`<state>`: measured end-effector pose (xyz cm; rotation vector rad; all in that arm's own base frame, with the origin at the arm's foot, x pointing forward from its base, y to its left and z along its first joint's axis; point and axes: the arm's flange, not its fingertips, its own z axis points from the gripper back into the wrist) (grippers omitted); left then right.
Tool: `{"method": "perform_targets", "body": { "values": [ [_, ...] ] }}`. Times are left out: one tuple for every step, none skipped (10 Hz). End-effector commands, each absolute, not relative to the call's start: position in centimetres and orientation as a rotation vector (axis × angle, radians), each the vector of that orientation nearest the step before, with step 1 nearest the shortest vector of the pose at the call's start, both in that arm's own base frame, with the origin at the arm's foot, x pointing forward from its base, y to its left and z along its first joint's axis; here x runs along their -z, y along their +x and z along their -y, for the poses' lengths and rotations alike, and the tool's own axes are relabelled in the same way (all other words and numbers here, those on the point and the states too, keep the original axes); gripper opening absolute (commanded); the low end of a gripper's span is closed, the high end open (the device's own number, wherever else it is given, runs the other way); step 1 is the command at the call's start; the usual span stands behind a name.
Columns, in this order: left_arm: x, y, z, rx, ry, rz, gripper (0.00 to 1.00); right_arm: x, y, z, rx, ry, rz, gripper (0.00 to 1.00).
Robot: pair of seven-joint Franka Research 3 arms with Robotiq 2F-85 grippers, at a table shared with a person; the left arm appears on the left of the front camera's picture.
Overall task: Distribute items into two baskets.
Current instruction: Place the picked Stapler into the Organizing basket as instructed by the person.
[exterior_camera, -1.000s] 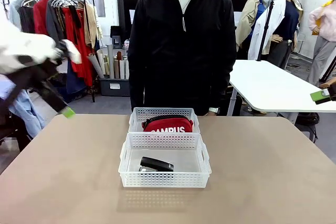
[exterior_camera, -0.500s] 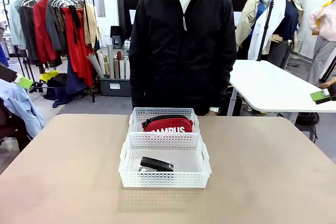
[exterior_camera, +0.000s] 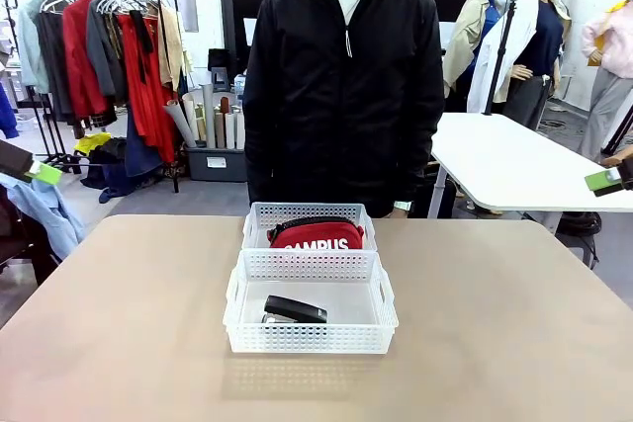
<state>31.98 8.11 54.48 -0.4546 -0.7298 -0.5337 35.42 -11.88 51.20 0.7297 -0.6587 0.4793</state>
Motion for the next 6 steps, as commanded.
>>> {"method": "perform_targets", "body": {
  "values": [
    [-51.6, 30.0, -6.5, 0.570, -0.494, 0.761, 1.00, -51.3, 35.4, 11.9, -0.483, 0.732, 0.662, 1.00],
    [-54.5, 32.0, -8.1, 0.534, -0.455, 0.730, 1.00, -51.3, 35.4, 11.9, -0.483, 0.732, 0.662, 1.00],
    [-54.5, 32.0, -8.1, 0.534, -0.455, 0.730, 1.00, -51.3, 35.4, 11.9, -0.483, 0.732, 0.662, 1.00],
    [-54.5, 32.0, -8.1, 0.534, -0.455, 0.730, 1.00, -51.3, 35.4, 11.9, -0.483, 0.732, 0.662, 1.00],
    [-54.5, 32.0, -8.1, 0.534, -0.455, 0.730, 1.00, -51.3, 35.4, 11.9, -0.483, 0.732, 0.662, 1.00],
    [-54.5, 32.0, -8.1, 0.534, -0.455, 0.730, 1.00, -51.3, 35.4, 11.9, -0.483, 0.732, 0.662, 1.00]
  ]
}}
